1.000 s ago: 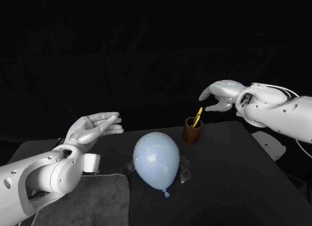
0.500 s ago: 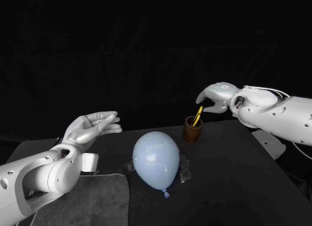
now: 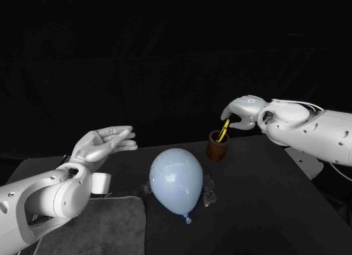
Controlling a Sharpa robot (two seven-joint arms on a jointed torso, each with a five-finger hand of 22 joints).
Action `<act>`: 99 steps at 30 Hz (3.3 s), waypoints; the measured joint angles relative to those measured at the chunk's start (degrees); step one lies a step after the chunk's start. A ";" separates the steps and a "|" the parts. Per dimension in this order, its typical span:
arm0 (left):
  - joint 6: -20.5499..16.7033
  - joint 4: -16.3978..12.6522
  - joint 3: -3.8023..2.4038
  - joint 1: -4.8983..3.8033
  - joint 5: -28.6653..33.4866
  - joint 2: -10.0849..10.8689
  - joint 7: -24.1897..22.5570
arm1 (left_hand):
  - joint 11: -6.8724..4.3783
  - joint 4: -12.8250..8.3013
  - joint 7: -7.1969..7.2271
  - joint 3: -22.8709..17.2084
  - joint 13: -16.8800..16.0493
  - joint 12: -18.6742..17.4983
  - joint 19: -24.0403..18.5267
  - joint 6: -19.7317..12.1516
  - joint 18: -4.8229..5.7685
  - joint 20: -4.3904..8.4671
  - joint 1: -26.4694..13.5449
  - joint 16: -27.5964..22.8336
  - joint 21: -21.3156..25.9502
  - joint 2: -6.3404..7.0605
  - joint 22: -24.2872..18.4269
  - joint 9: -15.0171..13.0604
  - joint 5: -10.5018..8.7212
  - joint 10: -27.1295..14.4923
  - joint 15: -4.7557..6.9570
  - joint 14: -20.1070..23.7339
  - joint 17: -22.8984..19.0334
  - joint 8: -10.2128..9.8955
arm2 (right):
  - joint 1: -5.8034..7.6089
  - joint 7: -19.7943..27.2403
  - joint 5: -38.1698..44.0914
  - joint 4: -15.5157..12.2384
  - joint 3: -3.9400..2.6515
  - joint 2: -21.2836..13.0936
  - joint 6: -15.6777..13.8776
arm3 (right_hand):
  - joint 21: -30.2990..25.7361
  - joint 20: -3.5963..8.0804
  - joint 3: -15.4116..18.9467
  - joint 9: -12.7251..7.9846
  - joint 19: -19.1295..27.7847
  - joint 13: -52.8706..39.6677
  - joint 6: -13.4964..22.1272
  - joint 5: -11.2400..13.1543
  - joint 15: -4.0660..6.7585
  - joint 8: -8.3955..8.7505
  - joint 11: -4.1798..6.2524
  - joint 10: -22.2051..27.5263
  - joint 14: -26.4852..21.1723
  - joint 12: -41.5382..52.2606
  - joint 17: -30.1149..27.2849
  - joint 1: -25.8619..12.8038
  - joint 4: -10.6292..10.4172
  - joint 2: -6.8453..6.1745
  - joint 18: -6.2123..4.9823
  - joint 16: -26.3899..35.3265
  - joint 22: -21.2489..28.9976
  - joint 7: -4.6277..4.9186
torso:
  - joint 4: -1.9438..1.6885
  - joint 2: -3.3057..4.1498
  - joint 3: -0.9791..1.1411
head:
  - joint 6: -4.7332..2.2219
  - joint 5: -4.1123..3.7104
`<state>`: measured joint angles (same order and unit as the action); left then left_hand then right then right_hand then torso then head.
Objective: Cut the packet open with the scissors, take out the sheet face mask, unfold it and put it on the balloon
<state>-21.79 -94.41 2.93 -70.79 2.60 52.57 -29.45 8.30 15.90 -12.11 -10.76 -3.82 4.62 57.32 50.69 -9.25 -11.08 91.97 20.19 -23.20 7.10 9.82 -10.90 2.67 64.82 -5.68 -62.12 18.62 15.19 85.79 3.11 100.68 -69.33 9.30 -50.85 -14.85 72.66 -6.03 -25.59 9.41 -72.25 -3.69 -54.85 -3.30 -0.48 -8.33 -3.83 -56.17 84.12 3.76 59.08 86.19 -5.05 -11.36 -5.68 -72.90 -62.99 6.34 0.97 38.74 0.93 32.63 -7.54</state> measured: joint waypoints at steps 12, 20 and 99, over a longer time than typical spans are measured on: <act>-0.12 -0.02 0.00 -0.23 0.05 0.08 1.19 | 0.21 0.16 -0.06 -0.16 0.00 0.00 0.00 0.09 0.03 0.00 0.00 0.22 0.00 0.00 0.07 0.05 0.00 0.21 0.12 0.31 0.25 0.00 | -0.61 0.07 0.33 1.65 0.01 1.31 0.22 | 0.44 0.39 -4.87 0.67 -0.39 -0.04 -2.22 0.13 0.22 -0.65 0.15 -3.37 -0.18 0.00 0.34 -1.48 -0.60 -0.53 0.03 -0.56 -1.41 -0.19 | 0.00 0.35 0.02 | -0.14 -0.05; -0.11 -0.02 0.00 -0.31 0.08 0.10 1.79 | 0.21 0.16 -0.19 -0.16 0.01 -0.25 0.00 -0.05 0.05 0.00 0.00 0.22 -0.22 0.00 0.07 0.10 0.00 0.21 0.12 0.31 0.42 -0.27 | -0.71 0.31 0.36 1.77 0.02 1.41 -0.66 | 1.83 0.89 -9.81 2.15 -1.54 -0.18 -5.12 0.24 0.72 -3.03 0.39 -7.68 -0.10 0.33 1.24 -3.01 -1.31 1.01 0.06 -1.22 -3.71 -0.19 | 0.04 0.58 0.02 | -0.25 -0.21; 5.88 24.83 0.31 -0.21 0.15 -17.52 0.74 | 2.54 0.17 1.14 7.60 0.32 -1.11 -26.88 -10.30 1.38 -5.51 -0.58 -15.20 16.26 -0.48 -6.82 2.36 0.00 -17.06 -4.75 20.71 -6.05 -5.90 | 3.39 -17.81 -39.12 7.44 -0.78 21.99 -14.31 | 2.44 0.78 -15.85 10.71 -2.62 -0.69 -5.00 0.53 1.40 -11.83 -0.14 -17.15 -0.63 0.28 -2.95 -6.24 1.03 3.15 0.94 0.40 -5.70 0.90 | -0.41 -1.80 -1.65 | -3.17 2.41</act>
<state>-15.92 -69.58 3.24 -71.00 2.75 35.04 -28.71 10.84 16.06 -10.97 -3.16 -3.50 3.50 30.45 40.39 -7.87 -16.59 91.39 4.99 -6.94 6.62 3.00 -8.54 2.67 47.76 -10.43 -41.41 12.57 9.30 89.17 -14.71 61.56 -61.89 8.52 -28.86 -29.16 75.10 -5.25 -41.44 20.13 -74.87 -4.38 -59.85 -2.78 0.92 -20.17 -3.98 -73.32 83.50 4.04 56.13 79.95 -4.02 -8.22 -4.74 -72.50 -68.70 7.24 0.57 36.95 -0.73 29.47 -5.13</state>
